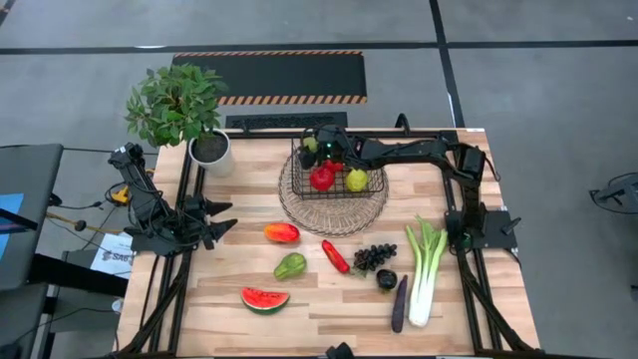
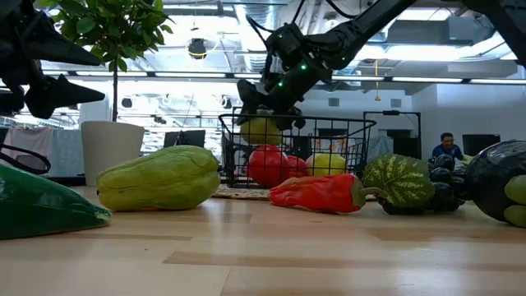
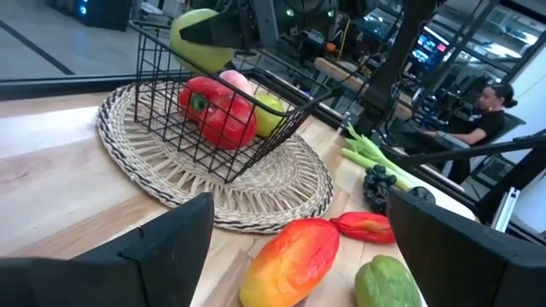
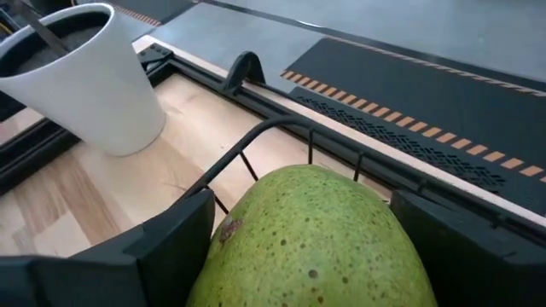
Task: Build produce basket
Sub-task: Put the green pear into the black wire basket, then put the green chayote into the black wire basket
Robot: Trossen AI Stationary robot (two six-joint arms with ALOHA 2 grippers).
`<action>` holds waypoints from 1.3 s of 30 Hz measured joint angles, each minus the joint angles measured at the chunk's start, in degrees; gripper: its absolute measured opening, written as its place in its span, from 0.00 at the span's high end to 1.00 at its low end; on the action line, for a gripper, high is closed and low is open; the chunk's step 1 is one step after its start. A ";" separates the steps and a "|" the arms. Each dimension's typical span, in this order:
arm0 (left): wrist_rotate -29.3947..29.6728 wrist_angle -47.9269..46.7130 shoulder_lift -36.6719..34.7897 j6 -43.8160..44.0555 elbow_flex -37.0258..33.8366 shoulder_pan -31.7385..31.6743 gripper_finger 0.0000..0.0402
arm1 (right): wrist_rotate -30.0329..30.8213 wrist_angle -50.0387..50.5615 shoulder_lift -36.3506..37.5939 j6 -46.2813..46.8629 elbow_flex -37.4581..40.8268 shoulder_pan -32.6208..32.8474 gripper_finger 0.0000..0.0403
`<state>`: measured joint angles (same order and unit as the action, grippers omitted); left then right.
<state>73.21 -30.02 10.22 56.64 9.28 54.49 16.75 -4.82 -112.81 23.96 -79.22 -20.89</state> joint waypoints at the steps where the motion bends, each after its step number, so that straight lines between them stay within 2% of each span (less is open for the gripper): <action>1: 0.20 0.00 0.00 0.00 0.00 0.00 0.17 | -0.01 0.09 0.00 -0.13 0.00 0.00 0.09; 7: 0.17 0.00 0.00 0.02 0.00 -0.01 0.17 | -0.04 1.12 0.00 -3.34 0.00 0.00 0.08; 17: -0.28 0.00 0.00 0.04 -0.02 0.00 0.15 | -0.16 4.46 0.42 -3.47 0.01 0.00 0.08; 22: -0.40 -0.01 0.00 0.02 -0.02 -0.02 0.15 | -0.54 6.99 4.05 -3.84 -0.78 0.22 0.08; 26: -1.14 0.01 0.00 0.02 -0.02 0.00 0.15 | -1.51 11.09 9.75 -4.63 -1.20 1.72 0.08; 33: -3.50 -0.02 0.00 0.00 -0.04 -0.01 0.15 | -3.38 19.03 17.00 -4.45 -1.27 10.13 0.08; 36: -4.77 -0.03 0.02 -0.02 -0.04 0.01 0.15 | -3.37 19.40 16.78 -4.51 -1.25 15.84 0.08; 39: -5.51 -0.04 0.02 -0.02 -0.04 0.01 0.15 | -2.85 16.10 13.47 -5.37 -1.25 21.28 0.08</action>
<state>67.70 -30.06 10.24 56.62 9.23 54.50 13.90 11.28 -99.35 18.59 -80.47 0.40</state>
